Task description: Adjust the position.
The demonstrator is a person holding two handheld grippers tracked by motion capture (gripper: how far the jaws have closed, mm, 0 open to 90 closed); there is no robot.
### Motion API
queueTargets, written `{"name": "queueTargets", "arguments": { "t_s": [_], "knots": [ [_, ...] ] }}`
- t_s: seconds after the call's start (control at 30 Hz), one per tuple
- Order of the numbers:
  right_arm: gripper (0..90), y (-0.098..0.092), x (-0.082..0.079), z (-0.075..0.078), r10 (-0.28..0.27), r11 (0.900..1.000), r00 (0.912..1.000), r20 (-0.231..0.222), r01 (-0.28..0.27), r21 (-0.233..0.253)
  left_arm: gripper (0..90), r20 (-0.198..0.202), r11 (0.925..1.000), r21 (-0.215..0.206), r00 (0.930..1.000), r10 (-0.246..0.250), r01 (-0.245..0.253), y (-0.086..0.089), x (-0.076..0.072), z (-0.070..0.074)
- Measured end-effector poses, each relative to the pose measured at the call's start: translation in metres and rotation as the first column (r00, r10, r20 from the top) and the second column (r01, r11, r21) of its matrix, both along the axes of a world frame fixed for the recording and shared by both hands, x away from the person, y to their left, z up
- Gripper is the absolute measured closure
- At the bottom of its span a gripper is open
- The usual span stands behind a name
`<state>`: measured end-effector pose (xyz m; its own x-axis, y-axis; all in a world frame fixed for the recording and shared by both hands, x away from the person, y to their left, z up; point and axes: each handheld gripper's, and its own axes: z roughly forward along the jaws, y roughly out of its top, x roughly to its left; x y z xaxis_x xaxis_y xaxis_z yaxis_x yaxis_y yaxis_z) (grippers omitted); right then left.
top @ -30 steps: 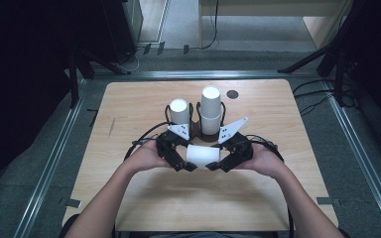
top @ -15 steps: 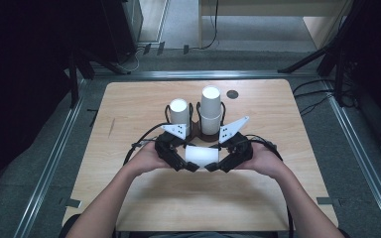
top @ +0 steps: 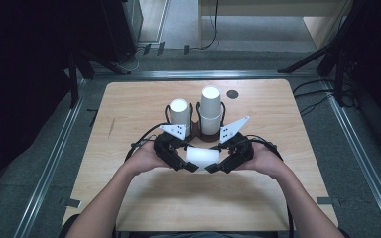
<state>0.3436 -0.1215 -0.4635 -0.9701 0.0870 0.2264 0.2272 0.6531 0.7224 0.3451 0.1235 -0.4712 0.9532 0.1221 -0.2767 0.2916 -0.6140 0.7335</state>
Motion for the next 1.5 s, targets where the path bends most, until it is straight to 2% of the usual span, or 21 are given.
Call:
{"name": "queueTargets", "arguments": {
  "t_s": [0.23,0.33,0.4,0.47,0.57,0.67,0.73,0.9,1.03,1.3,1.4,1.5],
  "knots": [
    [27.8,-0.004,0.002,0.001,-0.033,0.999,0.9994,0.009,0.033,-0.024,26.6,0.0,0.9997,0.013,0.9998,0.02,-0.02,0.003,0.001,0.004],
    [26.2,-0.005,0.002,0.001,-0.044,0.999,0.9988,0.02,0.044,-0.032,26.6,0.011,0.9988,0.039,0.9995,0.031,-0.031,0.004,0.001,0.005],
    [25.9,-0.005,0.002,0.0,-0.048,0.998,0.9985,0.027,0.049,-0.044,26.5,0.018,0.9982,0.042,0.999,0.042,-0.042,0.006,0.002,0.007],
    [25.9,-0.005,0.002,-0.001,-0.053,0.997,0.9977,0.043,0.055,-0.058,26.4,0.042,0.996,0.065,0.9975,0.057,-0.06,0.007,0.001,0.01],
    [26.0,-0.005,0.002,-0.002,-0.059,0.996,0.9973,0.044,0.062,-0.067,26.3,0.043,0.9958,0.067,0.9973,0.06,-0.063,0.01,0.001,0.015],
    [25.9,-0.006,0.003,-0.003,-0.061,0.996,0.9966,0.056,0.065,-0.066,26.3,0.045,0.9935,0.086,0.9965,0.071,-0.074,0.012,0.002,0.018],
    [25.8,-0.006,0.003,-0.003,-0.065,0.995,0.996,0.062,0.069,-0.069,26.3,0.034,0.9926,0.087,0.9961,0.082,-0.084,0.013,0.003,0.019],
    [26.1,-0.006,0.003,-0.004,-0.061,0.995,0.9959,0.067,0.066,-0.077,26.3,0.032,0.9901,0.113,0.9962,0.081,-0.084,0.013,0.007,0.024],
    [26.1,-0.005,0.004,-0.004,-0.064,0.995,0.9941,0.087,0.071,-0.075,26.3,0.037,0.9857,0.15,0.9968,0.071,-0.076,0.011,0.01,0.027],
    [25.5,-0.004,0.004,-0.004,-0.077,0.993,0.991,0.11,0.086,-0.079,26.3,0.031,0.9722,0.229,0.9985,0.044,-0.05,0.003,0.015,0.026],
    [25.5,-0.004,0.005,-0.004,-0.075,0.994,0.9909,0.111,0.084,-0.076,26.3,0.023,0.9594,0.28,0.9994,0.026,-0.031,-0.001,0.017,0.024],
    [25.5,-0.004,0.005,-0.004,-0.082,0.993,0.9907,0.109,0.09,-0.077,26.3,0.014,0.943,0.333,0.9999,-0.001,-0.004,-0.007,0.02,0.024]
  ]
}}
